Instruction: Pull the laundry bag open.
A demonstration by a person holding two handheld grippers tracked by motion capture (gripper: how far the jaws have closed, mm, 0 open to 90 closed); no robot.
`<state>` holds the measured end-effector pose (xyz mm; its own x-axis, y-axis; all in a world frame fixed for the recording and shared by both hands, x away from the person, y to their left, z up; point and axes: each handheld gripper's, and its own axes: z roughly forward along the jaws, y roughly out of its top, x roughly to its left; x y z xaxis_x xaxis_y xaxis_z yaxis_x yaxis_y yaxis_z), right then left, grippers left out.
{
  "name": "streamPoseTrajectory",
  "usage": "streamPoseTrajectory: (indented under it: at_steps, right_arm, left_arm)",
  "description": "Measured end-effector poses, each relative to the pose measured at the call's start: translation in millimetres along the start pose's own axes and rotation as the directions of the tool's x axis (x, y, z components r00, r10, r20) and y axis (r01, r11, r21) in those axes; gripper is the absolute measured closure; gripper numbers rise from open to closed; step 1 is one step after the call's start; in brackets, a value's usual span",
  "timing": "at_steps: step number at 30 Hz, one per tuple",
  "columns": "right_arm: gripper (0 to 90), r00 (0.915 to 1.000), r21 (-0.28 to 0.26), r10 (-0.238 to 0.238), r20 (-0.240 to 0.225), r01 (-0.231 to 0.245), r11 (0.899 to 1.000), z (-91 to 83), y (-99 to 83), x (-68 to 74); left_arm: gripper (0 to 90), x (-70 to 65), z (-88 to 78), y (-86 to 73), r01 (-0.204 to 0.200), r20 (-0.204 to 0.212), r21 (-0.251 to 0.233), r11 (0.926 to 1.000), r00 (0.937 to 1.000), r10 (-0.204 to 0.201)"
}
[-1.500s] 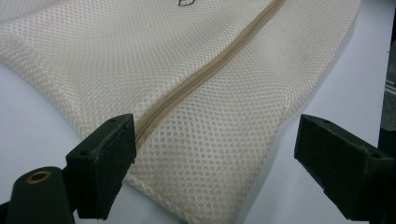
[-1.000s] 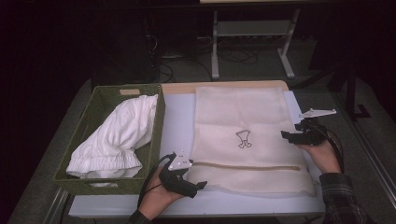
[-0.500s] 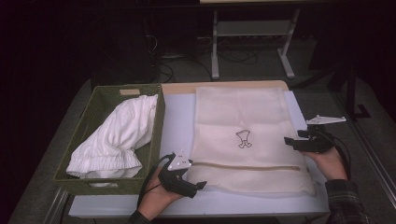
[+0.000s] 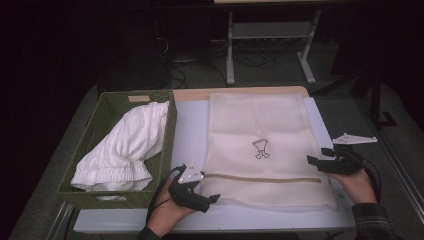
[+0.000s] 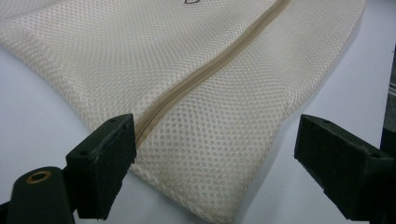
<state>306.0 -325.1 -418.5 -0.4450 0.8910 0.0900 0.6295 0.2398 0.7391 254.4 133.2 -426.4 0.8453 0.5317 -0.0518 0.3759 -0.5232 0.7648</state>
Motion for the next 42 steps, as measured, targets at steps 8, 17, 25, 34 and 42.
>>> streamPoseTrajectory:
  at_steps: [8,17,25,34,42]
  right_arm:
    - [32.4,0.9998,-0.003,0.021,0.004,-0.021,1.0,-15.4,-16.9,1.0]
    - [32.4,0.9992,0.004,0.04,0.0,-0.04,0.999,-26.9,-35.3,1.2]
    - [33.2,0.9989,0.006,0.045,-0.008,-0.045,0.999,-33.0,-45.9,0.1]
    - [34.0,0.9984,0.026,0.025,-0.051,-0.023,0.999,-37.9,-59.3,0.0]
    - [36.7,0.9949,0.067,-0.046,-0.089,0.052,0.996,-29.8,-65.2,-0.3]
  left_arm:
    - [12.1,-1.0,-0.8,-2.3,0.018,-0.032,0.003,0.9998,0.9993,-0.018]
    - [12.1,-1.0,-0.2,-5.5,0.032,-0.01,-0.014,0.9994,0.9994,-0.032]
    - [12.1,-1.7,-3.0,-6.2,0.04,-0.014,-0.025,0.9989,0.9991,-0.04]
    - [12.1,-2.1,-3.9,-5.9,0.037,-0.006,-0.029,0.9989,0.9993,-0.038]
    - [12.1,-1.6,-3.2,-6.2,0.038,0.004,-0.03,0.9988,0.9993,-0.038]
